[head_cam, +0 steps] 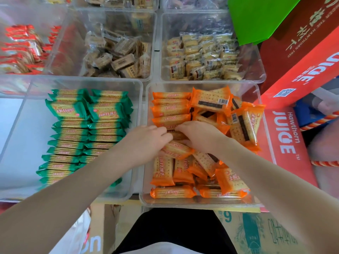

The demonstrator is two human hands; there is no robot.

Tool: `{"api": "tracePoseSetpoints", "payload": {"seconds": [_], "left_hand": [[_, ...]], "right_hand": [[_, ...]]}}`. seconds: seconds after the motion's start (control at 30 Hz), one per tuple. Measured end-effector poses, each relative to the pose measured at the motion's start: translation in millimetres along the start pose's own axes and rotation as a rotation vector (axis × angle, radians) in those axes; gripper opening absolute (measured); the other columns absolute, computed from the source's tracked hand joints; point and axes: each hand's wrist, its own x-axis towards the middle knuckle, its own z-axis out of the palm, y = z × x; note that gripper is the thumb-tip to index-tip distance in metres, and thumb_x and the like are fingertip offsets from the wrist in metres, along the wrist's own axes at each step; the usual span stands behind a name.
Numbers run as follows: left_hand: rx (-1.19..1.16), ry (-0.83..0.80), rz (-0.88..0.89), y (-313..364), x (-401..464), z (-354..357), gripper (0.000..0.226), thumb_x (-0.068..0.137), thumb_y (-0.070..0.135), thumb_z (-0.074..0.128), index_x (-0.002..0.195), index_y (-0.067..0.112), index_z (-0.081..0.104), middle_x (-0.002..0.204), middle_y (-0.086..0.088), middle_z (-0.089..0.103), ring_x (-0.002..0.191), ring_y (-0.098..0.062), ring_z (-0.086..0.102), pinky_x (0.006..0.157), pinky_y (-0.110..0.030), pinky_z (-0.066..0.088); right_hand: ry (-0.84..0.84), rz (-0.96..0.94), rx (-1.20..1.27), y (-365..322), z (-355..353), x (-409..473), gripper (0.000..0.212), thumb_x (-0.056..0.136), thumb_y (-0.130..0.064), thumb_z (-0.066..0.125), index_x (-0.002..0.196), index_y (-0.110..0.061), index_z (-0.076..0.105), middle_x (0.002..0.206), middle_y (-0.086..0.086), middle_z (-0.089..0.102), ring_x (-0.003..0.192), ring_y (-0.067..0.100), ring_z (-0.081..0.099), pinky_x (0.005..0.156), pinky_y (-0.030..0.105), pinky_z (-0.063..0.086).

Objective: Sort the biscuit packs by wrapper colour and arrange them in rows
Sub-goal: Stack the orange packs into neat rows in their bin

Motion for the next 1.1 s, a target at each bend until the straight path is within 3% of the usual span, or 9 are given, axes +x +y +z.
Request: {"api": "tracePoseSetpoints", "payload": {"seconds": [0.17, 0.33, 0.43, 0.47, 0.57, 0.73, 0.87, 1.0, 1.1], "left_hand": [[0.028, -0.057, -0.008, -5.9, -6.9, 3.4, 0.038, 0.095, 0.037, 0.044, 0.132, 0.027, 0.042, 0.123, 0.006, 0.049, 0.115, -0.014, 0.047, 0.092, -0.029, 0.034], [-0.038, 0.063, 0.023, -1.7, -12.0, 13.8, 0.03, 0.085, 0.036, 0.062, 0.11, 0.019, 0.058, 0.112, 0.002, 0.056, 0.105, -0.019, 0.055, 0.088, -0.034, 0.04], [-0.093, 0.147, 0.028, 0.0, -12.6, 22.9, 0.038, 0.06, 0.029, 0.085, 0.085, 0.011, 0.063, 0.1, -0.009, 0.063, 0.091, -0.026, 0.063, 0.071, -0.038, 0.052], [-0.097, 0.144, 0.024, -0.1, -11.9, 25.6, 0.04, 0.056, 0.029, 0.086, 0.084, 0.011, 0.063, 0.099, -0.009, 0.064, 0.091, -0.026, 0.063, 0.071, -0.039, 0.053], [-0.133, 0.157, 0.021, -0.8, -10.9, 26.3, 0.039, 0.055, 0.023, 0.087, 0.084, 0.012, 0.062, 0.09, -0.004, 0.065, 0.085, -0.024, 0.064, 0.07, -0.037, 0.053], [-0.07, 0.226, 0.033, -3.9, -11.0, 31.9, 0.042, 0.051, 0.011, 0.083, 0.09, 0.01, 0.067, 0.077, -0.003, 0.068, 0.07, -0.023, 0.066, 0.066, -0.034, 0.054], [-0.057, 0.228, 0.064, -4.4, -10.9, 37.1, 0.03, 0.052, 0.014, 0.079, 0.08, 0.012, 0.068, 0.072, -0.001, 0.065, 0.065, -0.022, 0.062, 0.069, -0.03, 0.053], [-0.065, 0.235, 0.052, -3.9, -11.8, 38.8, 0.028, 0.055, 0.017, 0.078, 0.08, 0.013, 0.067, 0.075, 0.0, 0.065, 0.067, -0.021, 0.062, 0.071, -0.03, 0.053], [-0.07, 0.278, 0.005, 2.2, -13.3, 37.6, 0.032, 0.054, 0.014, 0.081, 0.082, 0.009, 0.064, 0.097, -0.011, 0.065, 0.084, -0.027, 0.063, 0.072, -0.034, 0.052]], "right_hand": [[0.034, -0.092, -0.336, -8.5, 12.4, 9.1, 0.032, 0.09, -0.014, 0.049, 0.122, -0.015, 0.051, 0.116, 0.003, 0.055, 0.107, 0.022, 0.053, 0.091, 0.031, 0.04], [0.312, -0.138, -0.259, 1.6, 8.1, 0.8, 0.021, 0.052, -0.007, 0.079, 0.061, -0.01, 0.06, 0.057, 0.004, 0.058, 0.051, 0.023, 0.056, 0.048, 0.026, 0.045], [0.257, -0.121, -0.095, 10.9, -7.8, -4.8, 0.007, 0.082, -0.01, 0.06, 0.086, -0.005, 0.062, 0.082, 0.01, 0.063, 0.077, 0.031, 0.06, 0.067, 0.037, 0.05], [0.183, -0.11, -0.126, 12.9, -8.7, -5.2, 0.017, 0.089, -0.02, 0.053, 0.1, -0.008, 0.06, 0.095, 0.007, 0.063, 0.09, 0.027, 0.059, 0.078, 0.037, 0.049], [0.088, -0.13, -0.279, 6.3, 0.2, -4.3, 0.035, 0.089, -0.041, 0.051, 0.115, -0.018, 0.056, 0.11, -0.003, 0.062, 0.105, 0.02, 0.055, 0.095, 0.032, 0.037], [0.098, -0.025, -0.418, -8.4, 21.3, 3.2, 0.044, 0.092, -0.035, 0.048, 0.131, -0.015, 0.044, 0.126, -0.001, 0.054, 0.12, 0.024, 0.038, 0.1, 0.036, 0.026], [0.137, 0.035, -0.42, -14.4, 30.1, 6.6, 0.034, 0.093, -0.023, 0.043, 0.125, -0.014, 0.05, 0.125, 0.005, 0.05, 0.119, 0.027, 0.039, 0.096, 0.035, 0.031], [0.183, 0.056, -0.361, -7.1, 27.0, 3.9, 0.026, 0.053, -0.034, 0.079, 0.075, -0.021, 0.071, 0.081, -0.001, 0.064, 0.08, 0.021, 0.059, 0.07, 0.029, 0.045], [0.234, 0.064, -0.15, -1.3, 17.8, -4.5, 0.026, 0.063, -0.03, 0.073, 0.084, -0.015, 0.069, 0.088, 0.003, 0.064, 0.084, 0.025, 0.057, 0.075, 0.033, 0.042]]}}
